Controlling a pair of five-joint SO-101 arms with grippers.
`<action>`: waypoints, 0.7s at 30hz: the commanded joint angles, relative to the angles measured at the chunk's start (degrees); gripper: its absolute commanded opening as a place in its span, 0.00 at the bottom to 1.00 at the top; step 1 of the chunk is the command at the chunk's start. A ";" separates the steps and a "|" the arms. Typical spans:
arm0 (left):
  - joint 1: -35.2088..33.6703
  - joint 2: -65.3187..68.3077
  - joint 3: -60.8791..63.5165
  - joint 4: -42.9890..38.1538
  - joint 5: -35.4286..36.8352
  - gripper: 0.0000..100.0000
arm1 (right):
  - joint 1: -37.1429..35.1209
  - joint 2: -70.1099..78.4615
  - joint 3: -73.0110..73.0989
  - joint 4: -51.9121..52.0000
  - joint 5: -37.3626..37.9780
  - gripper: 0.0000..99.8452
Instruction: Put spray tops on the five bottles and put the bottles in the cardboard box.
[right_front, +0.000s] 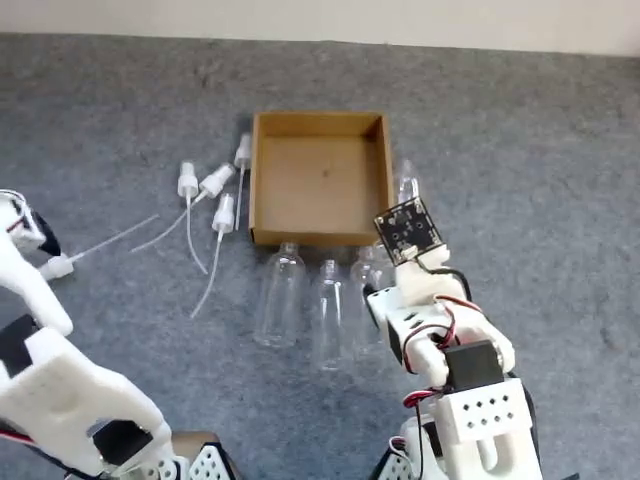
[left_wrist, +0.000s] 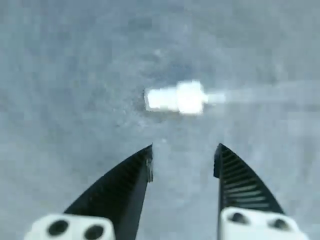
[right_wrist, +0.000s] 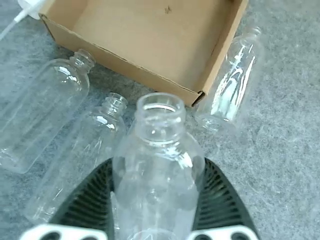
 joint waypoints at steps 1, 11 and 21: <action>0.66 2.95 2.95 -7.82 28.57 0.16 | -0.48 -1.54 -3.30 1.89 0.62 0.00; 1.71 12.18 3.03 -12.22 40.26 0.16 | -0.40 -1.54 -3.30 1.98 0.62 0.00; 4.70 14.64 1.19 -12.04 24.44 0.16 | -0.40 -1.54 -3.30 1.98 0.62 0.00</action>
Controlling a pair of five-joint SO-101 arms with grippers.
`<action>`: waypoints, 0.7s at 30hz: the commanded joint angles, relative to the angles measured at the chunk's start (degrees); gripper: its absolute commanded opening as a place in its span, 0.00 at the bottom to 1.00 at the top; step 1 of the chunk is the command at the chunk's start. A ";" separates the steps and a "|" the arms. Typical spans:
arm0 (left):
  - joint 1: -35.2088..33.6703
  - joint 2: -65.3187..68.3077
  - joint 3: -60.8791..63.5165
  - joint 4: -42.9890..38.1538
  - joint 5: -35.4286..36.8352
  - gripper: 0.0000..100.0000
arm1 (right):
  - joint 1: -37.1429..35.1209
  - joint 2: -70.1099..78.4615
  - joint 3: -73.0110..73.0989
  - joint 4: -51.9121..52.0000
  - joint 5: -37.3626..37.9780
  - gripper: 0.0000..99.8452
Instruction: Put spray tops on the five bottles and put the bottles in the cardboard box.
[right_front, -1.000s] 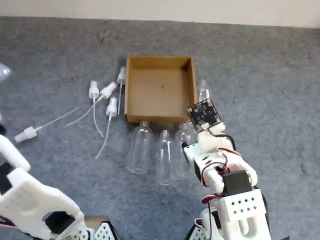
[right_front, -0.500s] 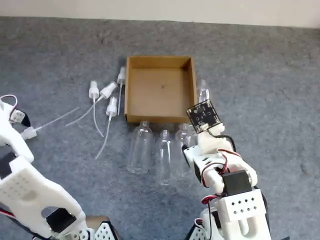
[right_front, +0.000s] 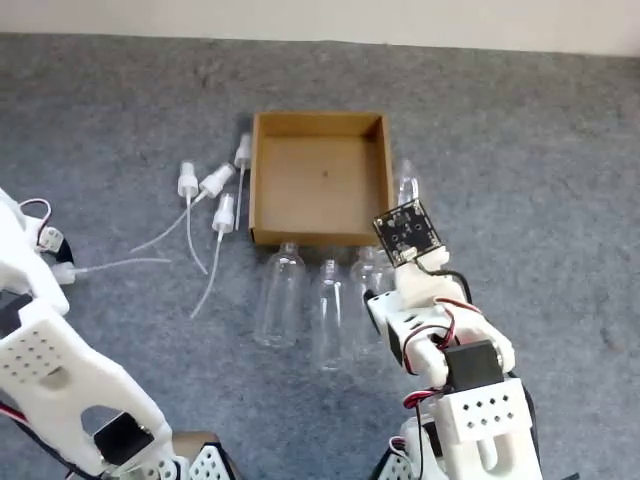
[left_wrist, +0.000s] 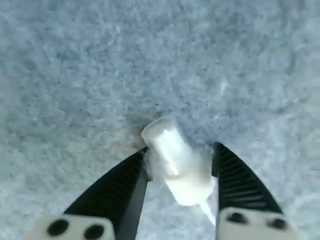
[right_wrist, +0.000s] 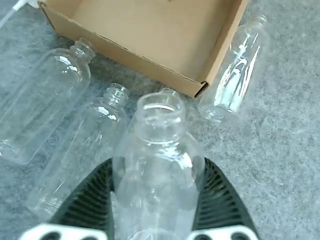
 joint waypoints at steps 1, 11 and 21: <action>2.59 -1.27 -2.95 0.00 -19.08 0.16 | -0.40 -1.54 -3.30 0.13 0.62 0.00; 6.46 -2.86 -11.91 -0.44 -68.40 0.16 | -0.31 -1.54 -3.38 0.13 0.62 0.00; 7.78 -2.95 -12.35 2.99 -61.63 0.16 | -0.48 -1.54 -3.38 0.13 0.62 0.00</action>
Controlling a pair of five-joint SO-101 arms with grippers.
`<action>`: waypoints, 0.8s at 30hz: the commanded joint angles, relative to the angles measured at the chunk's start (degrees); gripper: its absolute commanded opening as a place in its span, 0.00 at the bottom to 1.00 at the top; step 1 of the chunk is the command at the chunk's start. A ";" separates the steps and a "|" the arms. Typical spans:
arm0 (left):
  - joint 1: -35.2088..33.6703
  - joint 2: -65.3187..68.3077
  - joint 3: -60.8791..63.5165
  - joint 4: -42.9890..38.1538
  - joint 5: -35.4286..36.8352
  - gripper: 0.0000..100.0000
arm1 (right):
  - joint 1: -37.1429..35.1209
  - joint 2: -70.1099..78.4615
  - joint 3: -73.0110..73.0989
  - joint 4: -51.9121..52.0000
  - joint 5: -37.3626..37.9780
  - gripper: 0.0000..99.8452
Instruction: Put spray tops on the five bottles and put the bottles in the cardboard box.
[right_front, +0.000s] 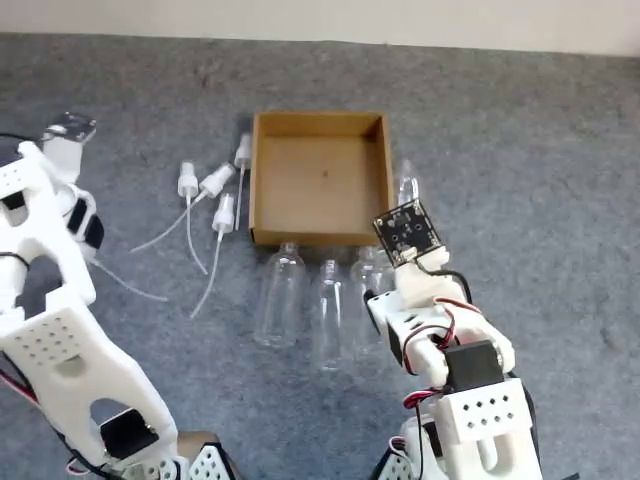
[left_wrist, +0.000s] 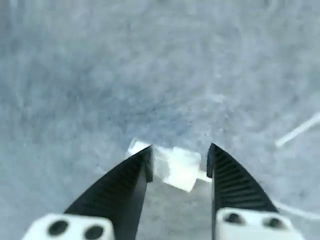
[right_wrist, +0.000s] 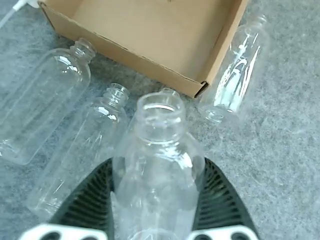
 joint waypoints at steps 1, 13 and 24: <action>-1.10 -3.30 -2.51 0.88 17.05 0.16 | -0.48 -1.54 -3.38 0.13 0.62 0.00; -10.33 -2.77 -5.05 0.88 35.34 0.16 | -0.57 -1.54 -3.38 0.13 0.62 0.00; -6.90 -3.12 -0.13 0.79 42.11 0.16 | -0.57 -1.54 -3.38 0.13 0.62 0.00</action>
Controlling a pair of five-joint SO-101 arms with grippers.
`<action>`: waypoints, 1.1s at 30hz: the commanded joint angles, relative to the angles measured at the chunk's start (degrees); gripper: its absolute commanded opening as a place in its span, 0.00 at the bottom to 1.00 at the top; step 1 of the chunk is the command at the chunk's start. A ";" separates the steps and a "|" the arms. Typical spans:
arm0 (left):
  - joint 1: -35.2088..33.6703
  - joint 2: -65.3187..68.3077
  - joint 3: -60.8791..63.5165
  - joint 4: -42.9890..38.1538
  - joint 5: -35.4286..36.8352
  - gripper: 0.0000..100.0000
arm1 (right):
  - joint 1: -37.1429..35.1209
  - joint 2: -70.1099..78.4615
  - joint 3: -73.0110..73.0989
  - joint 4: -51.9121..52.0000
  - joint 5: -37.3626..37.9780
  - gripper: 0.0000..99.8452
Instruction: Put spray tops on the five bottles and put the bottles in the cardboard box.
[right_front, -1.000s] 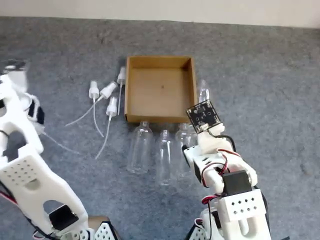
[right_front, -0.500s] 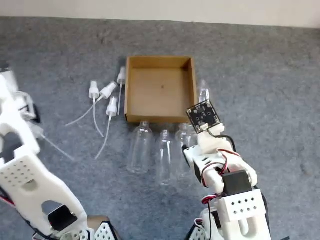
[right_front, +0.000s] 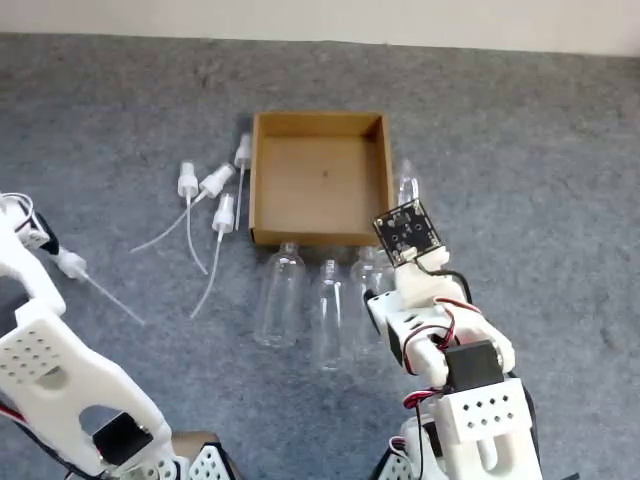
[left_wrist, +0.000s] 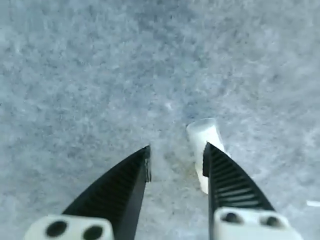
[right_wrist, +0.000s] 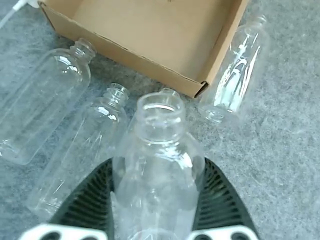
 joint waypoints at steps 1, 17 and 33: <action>3.56 -2.33 0.22 0.26 4.13 0.16 | -0.57 -1.54 -3.38 0.13 0.62 0.00; 6.81 -3.38 8.92 -8.70 -1.14 0.00 | -0.48 -1.54 -3.38 0.13 0.62 0.00; 21.49 -25.27 23.25 6.59 -30.51 0.00 | 0.84 -1.36 -3.56 0.40 1.14 0.00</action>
